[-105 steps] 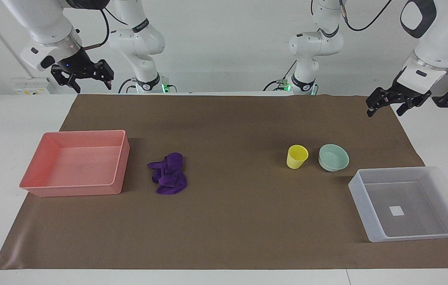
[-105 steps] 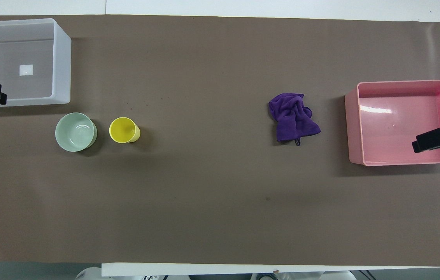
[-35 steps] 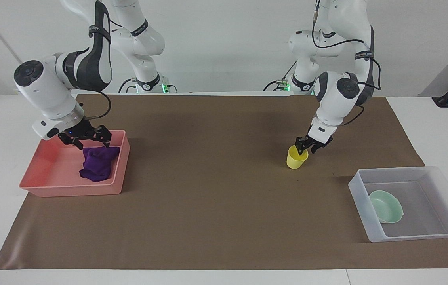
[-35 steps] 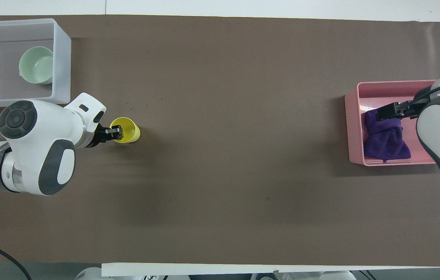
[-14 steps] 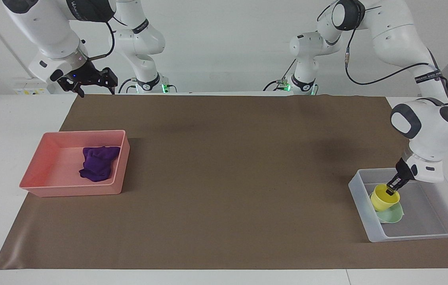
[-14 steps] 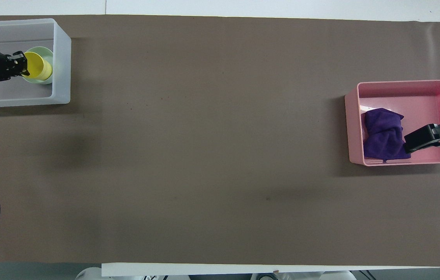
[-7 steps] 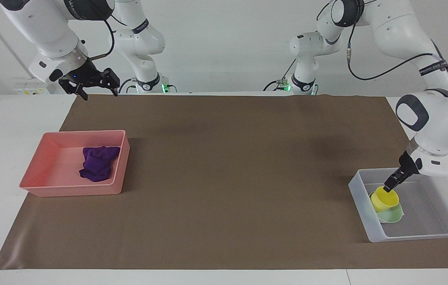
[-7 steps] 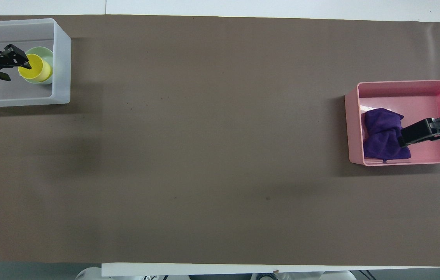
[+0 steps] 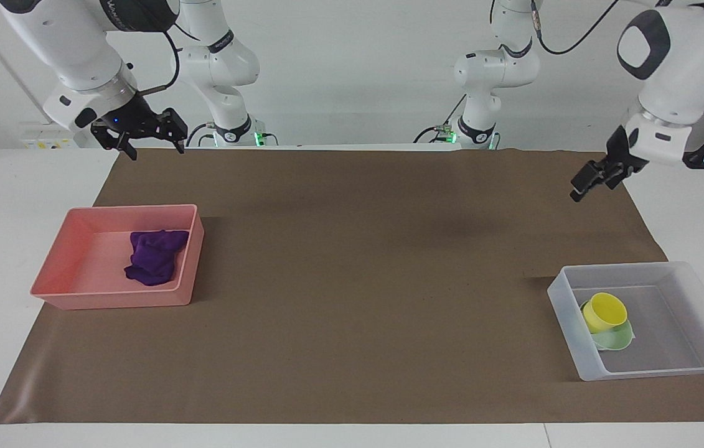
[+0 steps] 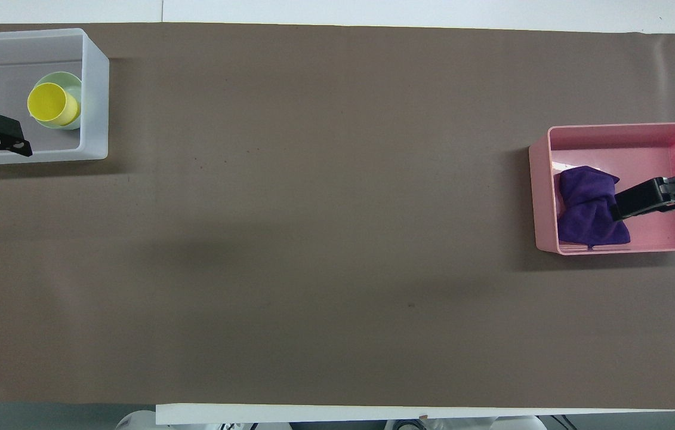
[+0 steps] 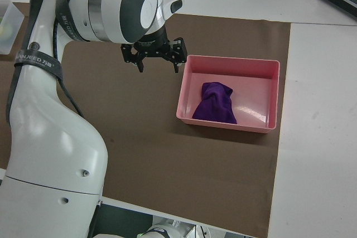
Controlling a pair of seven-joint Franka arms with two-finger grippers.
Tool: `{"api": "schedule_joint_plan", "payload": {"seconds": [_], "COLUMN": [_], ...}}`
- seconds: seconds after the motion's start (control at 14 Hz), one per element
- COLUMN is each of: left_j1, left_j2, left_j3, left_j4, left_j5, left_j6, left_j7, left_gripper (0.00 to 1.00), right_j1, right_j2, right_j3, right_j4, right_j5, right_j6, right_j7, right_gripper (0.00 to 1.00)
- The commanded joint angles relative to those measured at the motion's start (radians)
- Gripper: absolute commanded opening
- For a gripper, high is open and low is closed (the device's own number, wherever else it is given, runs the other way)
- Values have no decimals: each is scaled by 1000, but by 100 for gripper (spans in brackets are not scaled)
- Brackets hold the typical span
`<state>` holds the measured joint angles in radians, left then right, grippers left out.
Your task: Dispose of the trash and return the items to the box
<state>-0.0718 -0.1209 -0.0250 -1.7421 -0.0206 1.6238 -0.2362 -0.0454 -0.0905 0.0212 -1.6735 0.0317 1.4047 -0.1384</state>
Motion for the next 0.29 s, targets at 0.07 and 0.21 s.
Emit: {"api": "schedule_joint_plan", "payload": {"seconds": [0.07,0.21], "left_j1": [-10,-2], "left_j2": [-91,-79], "left_j3": [16,17], "left_j4": [-15,21], "left_j5": [19,21], "left_j6": [-64,-108], "left_j7": [187,254], "left_gripper": [100,100], "right_j1": [-13,-13], "right_j2": [-12,-12], "right_j3": [2,2], "right_j4": [-19,-19], "right_j5": [17,17], "right_j6": [17,17], "right_j7": [3,5], "right_gripper": [99,99]}}
